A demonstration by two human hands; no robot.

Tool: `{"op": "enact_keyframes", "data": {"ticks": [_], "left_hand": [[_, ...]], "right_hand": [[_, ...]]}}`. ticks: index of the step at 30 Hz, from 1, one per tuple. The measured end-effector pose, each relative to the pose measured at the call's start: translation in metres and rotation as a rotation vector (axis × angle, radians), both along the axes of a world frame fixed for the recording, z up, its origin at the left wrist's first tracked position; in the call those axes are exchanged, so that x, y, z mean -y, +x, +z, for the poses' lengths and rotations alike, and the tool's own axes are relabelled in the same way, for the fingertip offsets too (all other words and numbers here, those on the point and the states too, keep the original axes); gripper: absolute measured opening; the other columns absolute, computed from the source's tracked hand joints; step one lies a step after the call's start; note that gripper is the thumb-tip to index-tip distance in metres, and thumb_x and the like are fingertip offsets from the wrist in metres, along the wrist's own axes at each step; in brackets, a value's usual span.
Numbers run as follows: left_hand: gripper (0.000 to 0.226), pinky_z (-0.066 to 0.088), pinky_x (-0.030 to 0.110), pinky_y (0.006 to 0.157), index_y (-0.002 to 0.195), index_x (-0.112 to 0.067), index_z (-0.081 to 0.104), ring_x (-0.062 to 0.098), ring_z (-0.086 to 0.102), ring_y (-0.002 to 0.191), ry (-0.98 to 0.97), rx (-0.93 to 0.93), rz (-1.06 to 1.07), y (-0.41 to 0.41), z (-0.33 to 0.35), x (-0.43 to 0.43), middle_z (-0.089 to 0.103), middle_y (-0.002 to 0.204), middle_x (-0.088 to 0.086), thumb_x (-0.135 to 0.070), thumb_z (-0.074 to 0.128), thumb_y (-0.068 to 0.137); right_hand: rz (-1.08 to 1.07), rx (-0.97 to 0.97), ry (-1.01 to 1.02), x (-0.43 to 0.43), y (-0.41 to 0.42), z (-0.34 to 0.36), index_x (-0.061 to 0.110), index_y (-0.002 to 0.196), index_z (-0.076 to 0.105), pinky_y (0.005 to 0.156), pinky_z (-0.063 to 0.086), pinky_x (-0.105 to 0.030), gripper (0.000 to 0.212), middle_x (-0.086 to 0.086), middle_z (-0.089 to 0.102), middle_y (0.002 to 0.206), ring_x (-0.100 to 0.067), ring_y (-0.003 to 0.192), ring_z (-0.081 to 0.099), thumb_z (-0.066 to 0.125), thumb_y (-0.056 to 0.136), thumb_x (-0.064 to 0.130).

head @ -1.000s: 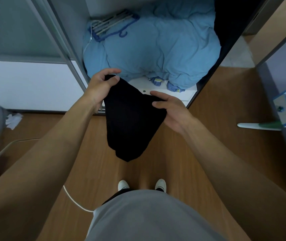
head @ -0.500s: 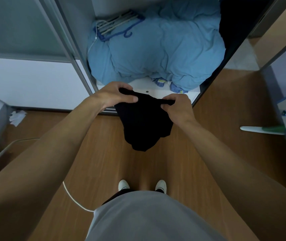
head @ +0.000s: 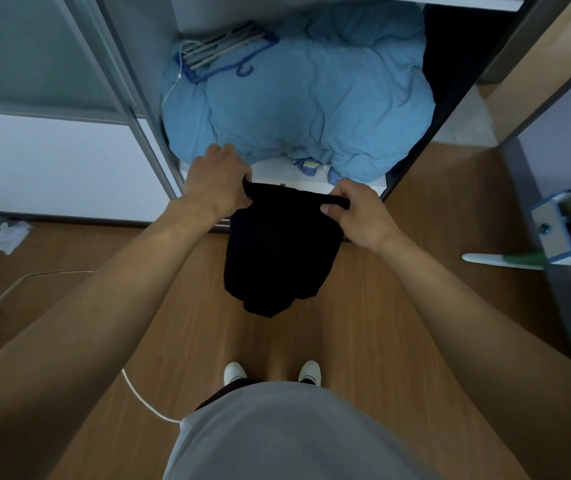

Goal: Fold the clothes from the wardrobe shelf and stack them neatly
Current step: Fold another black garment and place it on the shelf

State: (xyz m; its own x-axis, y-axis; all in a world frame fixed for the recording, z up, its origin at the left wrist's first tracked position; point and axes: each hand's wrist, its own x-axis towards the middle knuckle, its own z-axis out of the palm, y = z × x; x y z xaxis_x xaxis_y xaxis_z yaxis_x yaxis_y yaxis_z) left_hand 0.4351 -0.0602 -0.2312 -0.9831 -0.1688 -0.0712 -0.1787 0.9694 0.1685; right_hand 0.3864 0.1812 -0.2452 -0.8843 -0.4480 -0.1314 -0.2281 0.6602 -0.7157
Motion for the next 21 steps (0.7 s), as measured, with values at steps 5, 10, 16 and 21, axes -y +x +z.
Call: {"op": "enact_keyframes", "data": {"ticks": [5,10,16,21], "left_hand": [[0.015,0.044,0.038,0.090,0.099,-0.022,0.062,0.027,0.054,0.117,0.080,0.174,-0.226,0.004,0.005,0.003,0.060,0.125,0.004,-0.020,0.067,0.086],[0.014,0.040,0.037,0.081,0.099,-0.022,0.064,0.033,0.061,0.105,0.035,-0.061,-0.137,0.002,0.019,-0.021,0.067,0.112,0.011,-0.019,0.053,0.090],[0.014,0.043,0.037,0.074,0.070,-0.019,0.053,0.028,0.059,0.082,0.223,-0.276,-0.018,-0.010,0.062,-0.036,0.056,0.075,-0.001,-0.011,0.050,0.081],[0.023,0.047,0.038,0.077,0.070,-0.025,0.056,0.022,0.059,0.085,0.272,-0.331,0.012,-0.005,0.079,-0.022,0.061,0.080,-0.002,-0.005,0.050,0.079]], "right_hand": [[0.127,0.050,-0.091,0.002,0.001,0.011,0.002,0.092,0.061,0.067,0.040,-0.025,0.014,0.004,0.059,0.079,-0.006,0.072,0.054,0.067,0.094,0.015],[-0.104,0.248,-0.528,-0.008,-0.003,0.021,0.002,0.100,0.068,0.076,0.051,-0.028,0.015,-0.008,0.071,0.089,-0.019,0.080,0.066,0.072,0.090,0.011],[-0.072,0.493,-0.633,-0.024,0.018,-0.005,0.024,0.120,0.065,0.096,0.055,-0.027,0.043,0.006,0.074,0.115,-0.012,0.109,0.069,0.078,0.079,0.028],[-0.109,0.449,-0.624,0.013,0.024,-0.016,0.031,0.129,0.059,0.100,0.052,-0.025,0.045,0.010,0.071,0.120,-0.005,0.111,0.066,0.077,0.087,0.028]]}}
